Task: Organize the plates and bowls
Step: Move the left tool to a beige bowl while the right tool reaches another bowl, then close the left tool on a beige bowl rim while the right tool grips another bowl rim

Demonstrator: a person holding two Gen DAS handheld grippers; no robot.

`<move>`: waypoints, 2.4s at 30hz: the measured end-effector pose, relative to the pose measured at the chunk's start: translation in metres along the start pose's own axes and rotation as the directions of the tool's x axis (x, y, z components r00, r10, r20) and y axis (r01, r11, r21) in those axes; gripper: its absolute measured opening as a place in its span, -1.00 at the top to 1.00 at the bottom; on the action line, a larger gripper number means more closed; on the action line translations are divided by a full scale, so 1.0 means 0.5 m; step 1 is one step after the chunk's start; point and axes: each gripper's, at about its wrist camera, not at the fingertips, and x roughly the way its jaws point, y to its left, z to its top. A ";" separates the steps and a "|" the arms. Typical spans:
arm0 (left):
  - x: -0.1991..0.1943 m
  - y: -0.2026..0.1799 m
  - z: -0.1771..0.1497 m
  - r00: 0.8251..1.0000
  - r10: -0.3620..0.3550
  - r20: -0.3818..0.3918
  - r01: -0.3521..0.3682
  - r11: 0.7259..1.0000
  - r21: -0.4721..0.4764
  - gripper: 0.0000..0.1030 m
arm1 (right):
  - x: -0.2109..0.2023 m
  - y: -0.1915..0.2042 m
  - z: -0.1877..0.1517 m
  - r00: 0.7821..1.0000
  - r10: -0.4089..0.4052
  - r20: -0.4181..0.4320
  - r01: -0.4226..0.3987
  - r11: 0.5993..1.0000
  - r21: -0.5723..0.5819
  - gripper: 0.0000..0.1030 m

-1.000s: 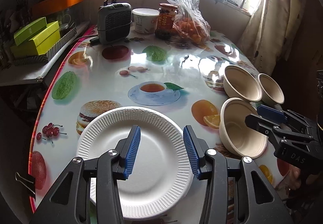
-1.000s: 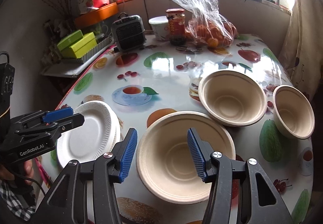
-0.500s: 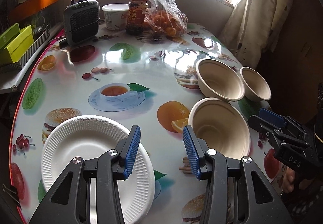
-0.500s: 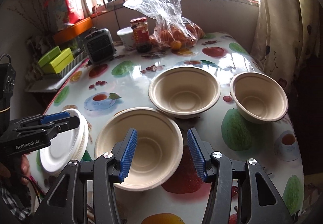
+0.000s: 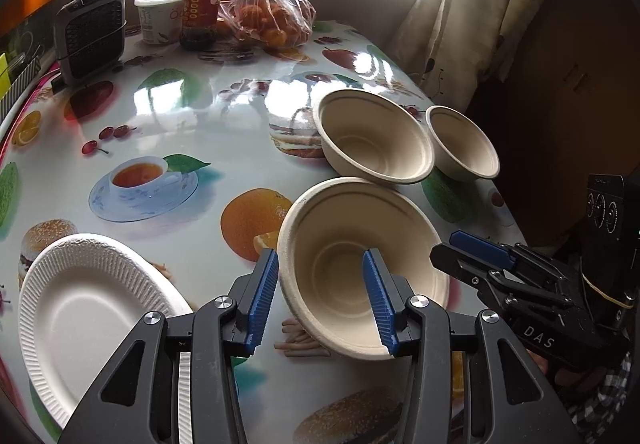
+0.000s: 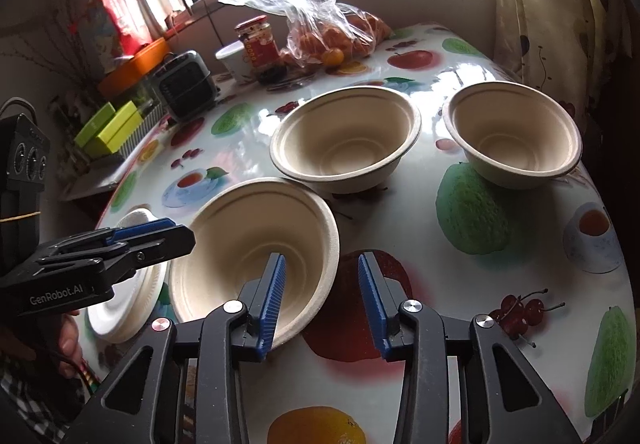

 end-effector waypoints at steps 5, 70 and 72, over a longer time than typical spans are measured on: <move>0.012 -0.010 0.005 1.000 -0.012 -0.014 0.012 1.000 -0.003 0.12 | 0.004 -0.009 -0.005 0.999 0.037 -0.014 -0.037 0.999 0.011 0.53; 0.052 -0.104 -0.014 0.991 -0.078 -0.110 0.081 0.996 0.023 0.12 | -0.055 -0.130 -0.040 0.997 0.073 -0.013 -0.071 0.988 0.136 0.63; 0.055 -0.115 -0.017 0.990 -0.080 -0.117 0.085 0.996 0.036 0.12 | -0.062 -0.136 -0.042 0.998 0.062 -0.012 -0.059 0.989 0.137 0.63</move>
